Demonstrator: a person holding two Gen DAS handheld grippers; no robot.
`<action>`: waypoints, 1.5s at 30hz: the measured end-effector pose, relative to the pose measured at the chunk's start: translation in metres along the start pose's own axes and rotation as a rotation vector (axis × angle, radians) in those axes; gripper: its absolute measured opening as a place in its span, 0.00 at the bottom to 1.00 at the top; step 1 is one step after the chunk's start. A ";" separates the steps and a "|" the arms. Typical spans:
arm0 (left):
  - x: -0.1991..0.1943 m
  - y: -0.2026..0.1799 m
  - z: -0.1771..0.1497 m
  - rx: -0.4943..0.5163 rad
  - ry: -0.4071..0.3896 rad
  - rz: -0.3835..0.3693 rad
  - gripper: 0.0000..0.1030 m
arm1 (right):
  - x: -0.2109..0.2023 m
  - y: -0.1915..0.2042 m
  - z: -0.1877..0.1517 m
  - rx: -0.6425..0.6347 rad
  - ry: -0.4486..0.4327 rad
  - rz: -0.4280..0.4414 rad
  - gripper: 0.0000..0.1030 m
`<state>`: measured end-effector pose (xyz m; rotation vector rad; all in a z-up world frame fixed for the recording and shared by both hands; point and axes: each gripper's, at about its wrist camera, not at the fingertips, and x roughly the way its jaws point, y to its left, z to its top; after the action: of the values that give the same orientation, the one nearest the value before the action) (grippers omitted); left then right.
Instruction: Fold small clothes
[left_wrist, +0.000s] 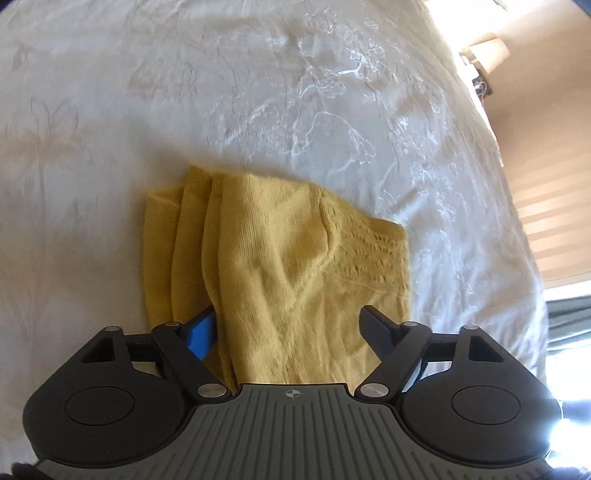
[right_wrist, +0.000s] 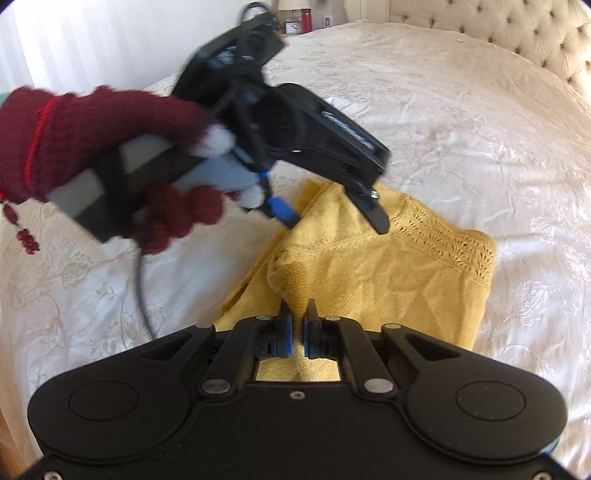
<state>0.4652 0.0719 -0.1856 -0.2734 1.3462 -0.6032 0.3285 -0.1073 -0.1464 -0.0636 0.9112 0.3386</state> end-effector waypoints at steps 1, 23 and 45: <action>0.002 -0.002 0.004 0.028 -0.011 0.032 0.63 | 0.000 0.001 -0.001 -0.002 0.002 0.002 0.10; -0.003 0.019 0.006 0.155 -0.062 0.180 0.18 | 0.053 0.048 -0.023 -0.126 0.143 0.074 0.29; -0.067 0.019 -0.023 0.121 -0.234 0.211 1.00 | -0.021 -0.071 -0.020 0.325 -0.032 0.037 0.99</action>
<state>0.4407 0.1286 -0.1450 -0.0978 1.0923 -0.4577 0.3237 -0.1839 -0.1487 0.2574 0.9268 0.2217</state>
